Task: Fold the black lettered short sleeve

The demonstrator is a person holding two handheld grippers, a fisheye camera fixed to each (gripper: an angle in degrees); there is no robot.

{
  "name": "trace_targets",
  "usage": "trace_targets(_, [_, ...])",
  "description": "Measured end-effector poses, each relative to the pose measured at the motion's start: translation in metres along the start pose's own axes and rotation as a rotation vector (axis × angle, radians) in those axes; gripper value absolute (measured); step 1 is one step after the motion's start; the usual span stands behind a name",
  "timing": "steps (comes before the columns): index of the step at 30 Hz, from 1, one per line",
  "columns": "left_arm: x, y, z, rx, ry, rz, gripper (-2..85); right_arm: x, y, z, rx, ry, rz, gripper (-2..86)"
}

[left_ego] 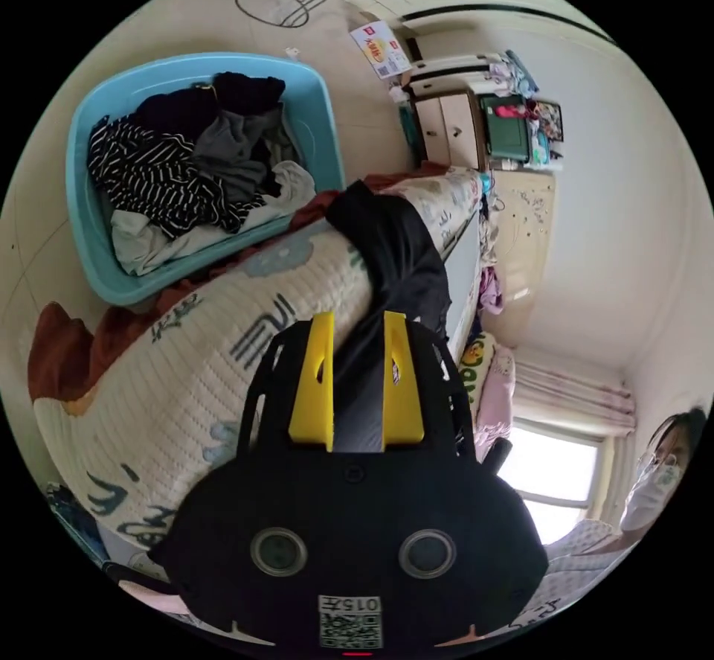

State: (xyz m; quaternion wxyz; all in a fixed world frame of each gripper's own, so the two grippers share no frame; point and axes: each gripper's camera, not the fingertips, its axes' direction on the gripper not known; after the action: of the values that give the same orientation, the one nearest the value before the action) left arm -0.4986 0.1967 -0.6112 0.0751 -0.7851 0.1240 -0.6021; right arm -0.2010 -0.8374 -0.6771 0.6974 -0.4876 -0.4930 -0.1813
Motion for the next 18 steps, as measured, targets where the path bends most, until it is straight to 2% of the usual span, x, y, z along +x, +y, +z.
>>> trace_targets(5, [-0.042, -0.071, 0.001, -0.051, 0.156, -0.110, 11.8, -0.105, -0.183, 0.029, -0.059, 0.042, -0.244, 5.0])
trace_targets(10, [-0.071, -0.112, 0.011, -0.025, 0.201, -0.210, 12.2, -0.151, -0.328, 0.078, -0.226, 0.105, -0.308, 7.2])
trace_targets(13, [-0.081, -0.129, 0.012, -0.008, 0.236, -0.236, 6.6, -0.168, -0.399, 0.105, -0.327, 0.146, -0.326, 8.1])
trace_targets(14, [-0.080, -0.132, 0.007, 0.016, 0.227, -0.209, 2.1, -0.175, -0.422, 0.116, -0.371, 0.169, -0.341, 8.4])
trace_targets(18, [-0.076, -0.123, -0.020, 0.030, 0.182, -0.176, 0.2, -0.189, -0.477, 0.154, -0.512, 0.202, -0.392, 9.8])
